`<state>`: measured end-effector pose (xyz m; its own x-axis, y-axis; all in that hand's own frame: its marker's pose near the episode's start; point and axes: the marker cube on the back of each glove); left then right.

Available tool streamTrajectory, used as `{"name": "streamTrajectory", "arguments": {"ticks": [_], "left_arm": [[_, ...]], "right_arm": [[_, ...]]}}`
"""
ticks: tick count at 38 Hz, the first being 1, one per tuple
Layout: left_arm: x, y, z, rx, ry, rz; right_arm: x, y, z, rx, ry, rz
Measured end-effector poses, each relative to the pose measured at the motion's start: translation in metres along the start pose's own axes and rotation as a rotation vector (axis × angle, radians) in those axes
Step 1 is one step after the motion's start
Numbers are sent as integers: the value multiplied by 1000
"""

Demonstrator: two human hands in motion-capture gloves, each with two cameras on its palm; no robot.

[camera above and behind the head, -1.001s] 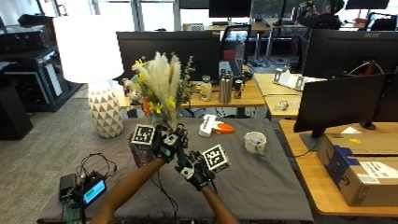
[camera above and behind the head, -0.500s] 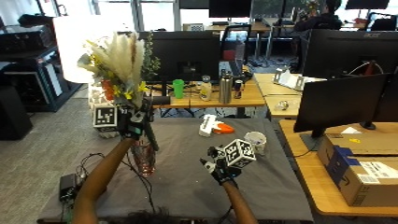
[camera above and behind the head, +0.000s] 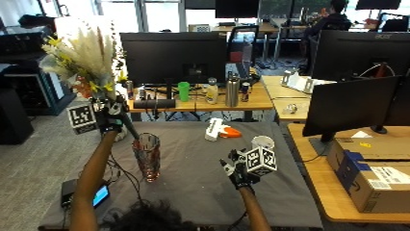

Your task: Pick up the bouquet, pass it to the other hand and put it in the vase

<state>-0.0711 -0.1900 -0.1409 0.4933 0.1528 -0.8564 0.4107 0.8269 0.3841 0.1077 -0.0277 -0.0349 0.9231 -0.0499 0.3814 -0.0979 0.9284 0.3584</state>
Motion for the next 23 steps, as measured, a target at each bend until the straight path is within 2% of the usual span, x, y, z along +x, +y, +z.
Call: {"name": "streamTrajectory", "arguments": {"ticks": [3, 4, 5, 8, 11, 16, 21, 23], "left_arm": [[-7, -18, 6, 39, 12, 121], [-13, -22, 8, 40, 18, 135], [-19, -22, 11, 35, 33, 104], [-32, -18, 21, -3, 106, -80], [-46, -15, 30, -64, 148, -172], [-75, -9, 42, -178, 122, -242], [-91, 3, 48, -285, 54, -274], [-96, 7, 49, -350, 0, -254]], "right_arm": [[4, -2, -3, -4, -1, 21], [5, -2, -2, -5, -4, 22], [6, -3, -1, -6, -7, 21], [6, -3, 3, -10, -12, 16], [6, -3, 9, -17, -21, 10], [5, -1, 14, -30, -32, 14], [4, 0, 15, -30, -37, 10], [4, 1, 15, -28, -35, 8]]}}
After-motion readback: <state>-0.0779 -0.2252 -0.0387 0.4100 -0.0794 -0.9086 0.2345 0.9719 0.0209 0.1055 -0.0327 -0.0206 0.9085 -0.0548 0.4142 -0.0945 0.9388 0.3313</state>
